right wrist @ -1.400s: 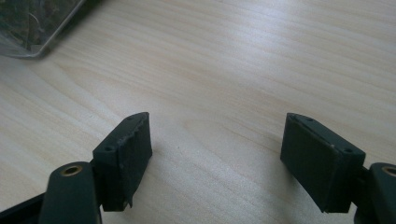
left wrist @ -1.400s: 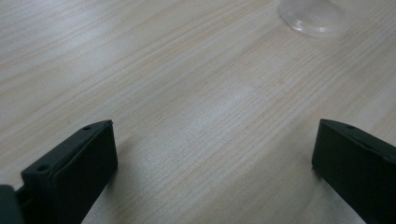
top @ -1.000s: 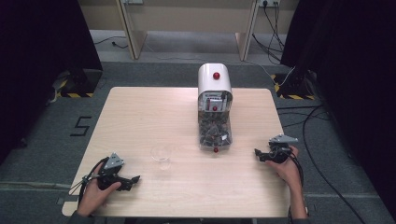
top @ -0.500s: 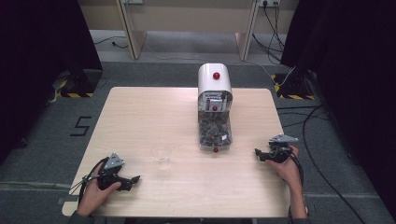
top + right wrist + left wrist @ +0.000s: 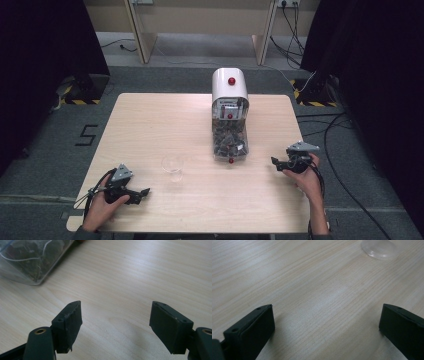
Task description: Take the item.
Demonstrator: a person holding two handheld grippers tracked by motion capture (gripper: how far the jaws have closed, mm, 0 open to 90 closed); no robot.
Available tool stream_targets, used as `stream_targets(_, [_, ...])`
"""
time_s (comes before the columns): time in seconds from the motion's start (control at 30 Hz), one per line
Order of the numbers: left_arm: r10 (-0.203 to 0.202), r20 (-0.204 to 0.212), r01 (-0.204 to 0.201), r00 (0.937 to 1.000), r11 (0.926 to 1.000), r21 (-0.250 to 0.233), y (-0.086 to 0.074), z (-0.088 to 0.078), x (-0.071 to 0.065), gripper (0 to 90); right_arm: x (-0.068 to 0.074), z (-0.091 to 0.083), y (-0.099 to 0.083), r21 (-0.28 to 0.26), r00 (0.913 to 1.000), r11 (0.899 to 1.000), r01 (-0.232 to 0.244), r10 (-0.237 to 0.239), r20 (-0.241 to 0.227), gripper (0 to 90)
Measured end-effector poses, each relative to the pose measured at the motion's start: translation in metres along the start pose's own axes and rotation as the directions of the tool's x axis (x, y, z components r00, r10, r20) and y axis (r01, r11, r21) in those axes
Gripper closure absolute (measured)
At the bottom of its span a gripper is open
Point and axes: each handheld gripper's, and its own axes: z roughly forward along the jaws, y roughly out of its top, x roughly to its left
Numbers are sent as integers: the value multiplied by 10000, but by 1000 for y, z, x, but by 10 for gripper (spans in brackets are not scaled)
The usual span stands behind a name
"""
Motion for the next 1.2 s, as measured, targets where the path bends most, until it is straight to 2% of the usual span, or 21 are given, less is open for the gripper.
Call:
stream_targets(0.37, [1,2,-1,10000,10000,0,0,0,0,0,14,-12,15,-511,9993,9981,351,-356,-81,287])
stream_targets(0.4, [0,0,0,10000,10000,0,0,0,0,0,15,-13,17,-557,9987,9972,506,-510,-58,293])
stream_targets(0.53, [-1,0,1,10000,10000,-2,0,0,0,0,22,-18,23,-904,9979,9938,644,-651,-47,333])
stream_targets(0.73, [6,4,-6,10000,10000,1,0,0,0,0,36,-26,34,-1319,9949,9871,903,-954,-325,354])
stream_targets(1.2, [0,1,0,10000,10000,1,0,0,0,0,48,-27,46,-1596,9928,9819,1020,-1107,-462,382])
